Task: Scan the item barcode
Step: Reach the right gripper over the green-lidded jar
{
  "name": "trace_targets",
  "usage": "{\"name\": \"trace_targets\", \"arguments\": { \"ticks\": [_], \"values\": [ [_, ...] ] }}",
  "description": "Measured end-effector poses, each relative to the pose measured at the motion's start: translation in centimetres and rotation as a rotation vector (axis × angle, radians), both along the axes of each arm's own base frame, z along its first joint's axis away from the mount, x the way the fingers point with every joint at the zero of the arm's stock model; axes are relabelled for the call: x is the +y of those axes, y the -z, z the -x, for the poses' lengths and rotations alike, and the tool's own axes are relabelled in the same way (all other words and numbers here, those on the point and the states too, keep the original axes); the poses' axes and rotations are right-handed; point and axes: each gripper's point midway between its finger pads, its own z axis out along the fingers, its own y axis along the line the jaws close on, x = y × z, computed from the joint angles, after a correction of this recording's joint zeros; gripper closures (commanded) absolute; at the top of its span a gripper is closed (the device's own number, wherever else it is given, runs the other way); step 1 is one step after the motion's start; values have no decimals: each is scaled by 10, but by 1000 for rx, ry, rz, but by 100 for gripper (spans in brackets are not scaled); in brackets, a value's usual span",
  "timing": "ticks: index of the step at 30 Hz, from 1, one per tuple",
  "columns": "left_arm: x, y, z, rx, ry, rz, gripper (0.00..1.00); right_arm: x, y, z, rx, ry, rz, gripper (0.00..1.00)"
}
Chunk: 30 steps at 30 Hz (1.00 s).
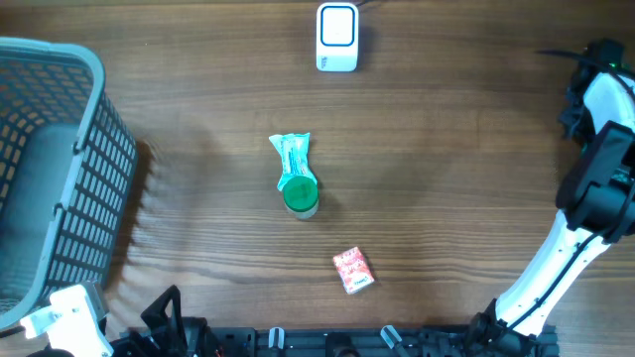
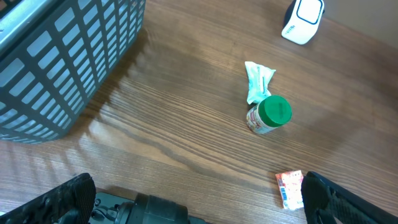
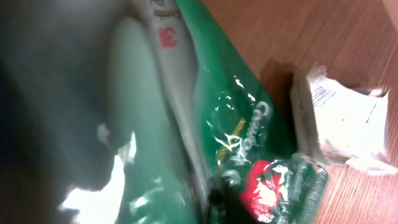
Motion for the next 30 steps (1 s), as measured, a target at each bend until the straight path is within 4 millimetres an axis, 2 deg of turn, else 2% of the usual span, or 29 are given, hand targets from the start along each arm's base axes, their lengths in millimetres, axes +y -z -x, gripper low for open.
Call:
{"name": "trace_targets", "arguments": {
  "ticks": [1, 3, 5, 7, 8, 9, 10, 11, 12, 14, 16, 19, 21, 22, 23, 24, 27, 30],
  "values": [
    [0, 0, 0, 0, 0, 0, 0, -4, 0, 3, -12, 14, -10, 0],
    [0, 0, 0, 0, 0, 0, 0, -3, -13, -4, -81, 11, -46, 0],
    [0, 0, 0, 0, 0, 0, 0, 5, -49, -15, -183, -11, -69, 1],
    [0, 0, 0, 0, 0, 0, 0, 20, -102, -28, -333, -59, -107, 0],
    [0, 0, 0, 0, 0, 0, 0, 37, -136, -35, -427, -107, -151, 0],
    [0, 0, 0, 0, 0, 0, 0, 66, -174, -40, -521, -178, -217, 0],
    [0, 0, 0, 0, 0, 0, 0, 103, -204, -45, -592, -263, -295, 0],
    [0, 0, 0, 0, 0, 0, 0, 145, -219, -44, -620, -322, -400, 0],
    [0, 0, 0, 1, 0, 0, 0, 188, -223, -41, -620, -350, -523, 0],
    [0, 0, 0, 0, 0, 0, 0, 266, -213, -21, -523, -350, -751, 0],
    [0, 0, 0, 0, 0, 0, 0, 358, -195, 11, -353, -372, -969, 0],
    [0, 0, 0, 1, 0, 0, 0, 462, -176, 45, -202, -557, -1059, 0],
    [0, 0, 0, 0, 0, 0, 0, 510, -160, 80, -94, -661, -1038, 0],
    [0, 0, 0, 0, 0, 0, 0, 525, -153, 92, -64, -689, -1016, 0],
    [0, 0, 0, 0, 0, 0, 0, 542, -140, 113, -11, -716, -986, 0],
    [0, 0, 0, 1, 0, 0, 0, 549, -131, 121, 4, -709, -967, 0],
    [0, 0, 0, 0, 0, 0, 0, 564, -98, 133, 48, -649, -900, 0],
    [0, 0, 0, 0, 0, 0, 0, 588, -75, 128, 26, -641, -887, 0]
  ]
}}
